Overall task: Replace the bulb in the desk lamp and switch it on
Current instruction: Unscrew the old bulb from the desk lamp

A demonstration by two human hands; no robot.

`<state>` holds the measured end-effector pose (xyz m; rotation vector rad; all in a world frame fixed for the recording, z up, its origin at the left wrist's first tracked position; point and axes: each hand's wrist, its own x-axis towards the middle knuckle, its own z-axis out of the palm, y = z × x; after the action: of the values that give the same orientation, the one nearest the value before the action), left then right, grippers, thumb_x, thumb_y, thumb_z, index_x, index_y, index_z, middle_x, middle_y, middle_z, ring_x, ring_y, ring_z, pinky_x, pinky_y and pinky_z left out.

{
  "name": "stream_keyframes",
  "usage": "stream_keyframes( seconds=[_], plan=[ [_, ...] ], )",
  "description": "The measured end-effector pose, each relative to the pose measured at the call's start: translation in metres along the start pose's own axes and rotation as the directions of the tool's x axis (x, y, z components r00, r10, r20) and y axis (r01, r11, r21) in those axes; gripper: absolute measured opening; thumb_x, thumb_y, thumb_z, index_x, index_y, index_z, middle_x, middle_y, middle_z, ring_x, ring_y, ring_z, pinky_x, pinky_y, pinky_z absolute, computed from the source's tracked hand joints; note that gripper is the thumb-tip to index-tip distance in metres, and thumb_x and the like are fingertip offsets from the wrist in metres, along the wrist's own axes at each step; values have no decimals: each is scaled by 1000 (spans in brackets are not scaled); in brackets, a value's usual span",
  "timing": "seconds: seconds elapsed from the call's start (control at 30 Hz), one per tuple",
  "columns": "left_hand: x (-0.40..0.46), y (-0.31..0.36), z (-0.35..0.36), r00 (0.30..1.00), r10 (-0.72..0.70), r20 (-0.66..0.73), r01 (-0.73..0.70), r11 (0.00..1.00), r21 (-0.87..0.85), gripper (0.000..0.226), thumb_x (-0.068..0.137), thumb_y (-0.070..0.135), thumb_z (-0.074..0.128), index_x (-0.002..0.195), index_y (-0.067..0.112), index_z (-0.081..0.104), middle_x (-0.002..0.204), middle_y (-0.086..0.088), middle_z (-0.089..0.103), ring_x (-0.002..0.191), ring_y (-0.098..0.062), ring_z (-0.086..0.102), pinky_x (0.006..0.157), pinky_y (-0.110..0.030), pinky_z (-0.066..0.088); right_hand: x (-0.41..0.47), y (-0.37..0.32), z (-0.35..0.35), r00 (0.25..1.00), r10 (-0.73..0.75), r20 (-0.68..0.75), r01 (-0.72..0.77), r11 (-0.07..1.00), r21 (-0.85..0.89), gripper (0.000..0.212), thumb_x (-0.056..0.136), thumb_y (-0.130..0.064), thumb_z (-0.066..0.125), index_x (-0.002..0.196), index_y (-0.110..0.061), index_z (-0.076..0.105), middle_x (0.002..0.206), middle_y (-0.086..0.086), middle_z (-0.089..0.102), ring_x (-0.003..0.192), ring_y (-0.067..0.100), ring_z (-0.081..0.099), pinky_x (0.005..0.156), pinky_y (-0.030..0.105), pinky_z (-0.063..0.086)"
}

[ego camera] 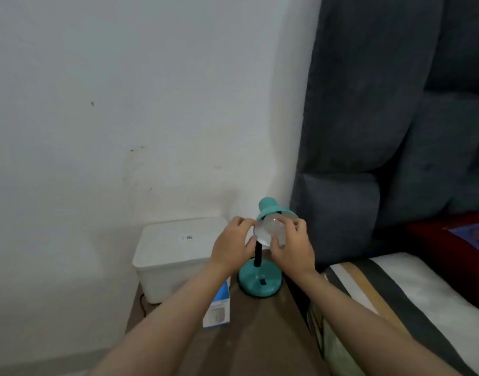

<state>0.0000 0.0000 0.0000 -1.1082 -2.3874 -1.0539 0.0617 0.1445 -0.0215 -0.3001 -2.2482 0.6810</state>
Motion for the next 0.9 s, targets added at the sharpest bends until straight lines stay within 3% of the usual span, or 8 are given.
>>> stream_keyframes(
  seconds=[0.23,0.57,0.77,0.9],
  plan=[
    [6,-14,20,1000,17,1,-17,998,-65,34,88,9,57,121,17,58,116,-4,63,102,-18,59,86,-20,44,4,14,15,999,-35,-23,36,999,35,52,79,-24,70,126,-19,48,126,8,41,101,24,57,71,27,51],
    [16,-27,33,991,95,-94,-104,990,-95,31,89,4,55,117,18,59,103,-6,67,86,-17,64,77,-30,54,9,20,33,995,-33,-96,43,993,108,52,78,-21,73,124,-14,49,124,14,42,103,27,58,72,34,57],
    [21,-29,35,988,133,-82,-140,987,-83,48,84,-4,54,125,21,55,123,-5,62,112,-17,58,92,-28,50,14,26,32,996,-49,-72,60,987,149,48,79,-18,72,122,-17,50,123,11,41,105,26,56,78,33,56],
    [25,-27,29,987,142,-70,-149,983,-107,46,83,-5,55,121,20,57,117,-5,64,98,-18,62,85,-33,53,18,33,30,992,-122,-23,124,984,126,47,81,-16,68,123,-20,49,128,9,40,113,26,52,86,39,55]
  ],
)
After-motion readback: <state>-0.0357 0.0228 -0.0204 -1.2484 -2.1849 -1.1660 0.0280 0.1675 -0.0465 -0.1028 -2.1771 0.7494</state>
